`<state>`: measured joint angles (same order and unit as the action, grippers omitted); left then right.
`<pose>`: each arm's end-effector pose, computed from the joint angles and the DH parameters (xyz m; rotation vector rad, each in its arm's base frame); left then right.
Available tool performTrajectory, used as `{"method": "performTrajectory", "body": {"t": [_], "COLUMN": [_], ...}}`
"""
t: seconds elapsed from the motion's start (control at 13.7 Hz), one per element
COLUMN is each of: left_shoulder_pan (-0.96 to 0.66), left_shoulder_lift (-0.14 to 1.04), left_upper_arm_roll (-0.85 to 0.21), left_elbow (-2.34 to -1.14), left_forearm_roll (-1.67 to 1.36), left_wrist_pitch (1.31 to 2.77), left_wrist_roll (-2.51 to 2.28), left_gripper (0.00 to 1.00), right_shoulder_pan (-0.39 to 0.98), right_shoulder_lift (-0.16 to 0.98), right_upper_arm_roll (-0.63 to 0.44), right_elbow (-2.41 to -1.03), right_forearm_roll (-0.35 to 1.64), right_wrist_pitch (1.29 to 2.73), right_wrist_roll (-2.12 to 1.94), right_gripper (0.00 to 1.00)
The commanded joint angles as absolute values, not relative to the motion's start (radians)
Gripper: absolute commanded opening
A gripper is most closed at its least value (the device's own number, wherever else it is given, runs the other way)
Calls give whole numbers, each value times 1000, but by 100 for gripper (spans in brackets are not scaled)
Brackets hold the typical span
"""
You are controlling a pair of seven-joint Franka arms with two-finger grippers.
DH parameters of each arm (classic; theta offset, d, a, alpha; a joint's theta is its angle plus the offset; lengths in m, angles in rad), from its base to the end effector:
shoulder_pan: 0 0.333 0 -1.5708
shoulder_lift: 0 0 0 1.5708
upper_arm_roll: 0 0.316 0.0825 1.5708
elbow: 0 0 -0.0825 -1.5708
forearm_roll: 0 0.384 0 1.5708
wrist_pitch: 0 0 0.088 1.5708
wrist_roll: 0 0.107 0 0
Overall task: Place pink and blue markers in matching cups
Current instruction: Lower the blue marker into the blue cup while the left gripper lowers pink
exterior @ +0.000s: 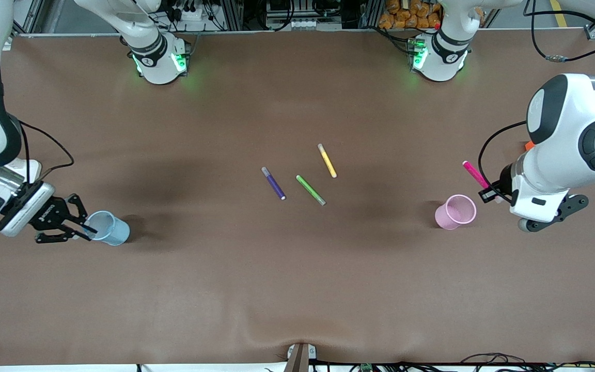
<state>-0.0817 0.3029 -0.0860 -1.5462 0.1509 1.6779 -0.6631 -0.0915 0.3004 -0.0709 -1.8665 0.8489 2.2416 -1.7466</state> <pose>0.6280 -0.0856 0.4647 -2.8764 -0.6859 0.1570 0.6332 -0.0787 0.3711 -2.3310 -1.3769 -0.8135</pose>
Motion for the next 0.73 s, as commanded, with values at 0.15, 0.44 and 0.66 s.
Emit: {"method": "performTrajectory", "body": {"t": [0.15, 0.44, 0.66], "left_shoulder_pan": [-81, -78, -86], "left_shoulder_lift": [299, 325, 376], "left_upper_arm_roll": [-95, -95, -97], "left_elbow": [-1552, -1563, -1554], "left_forearm_roll": [190, 251, 345], "left_wrist_pitch": [1649, 1647, 1649], "left_wrist_roll": [-788, -917, -1058], "left_gripper": [0, 0, 0], "right_shoulder_pan": [-126, -143, -159], "right_shoulder_lift": [331, 362, 376], "right_upper_arm_roll": [-54, -54, -54], "right_elbow": [-1890, -1893, -1893], "right_forearm_roll": [931, 960, 960], "right_wrist_pitch": [2235, 2229, 2201], "right_wrist_roll": [-1882, -1940, -1963], "right_gripper": [0, 0, 0]}}
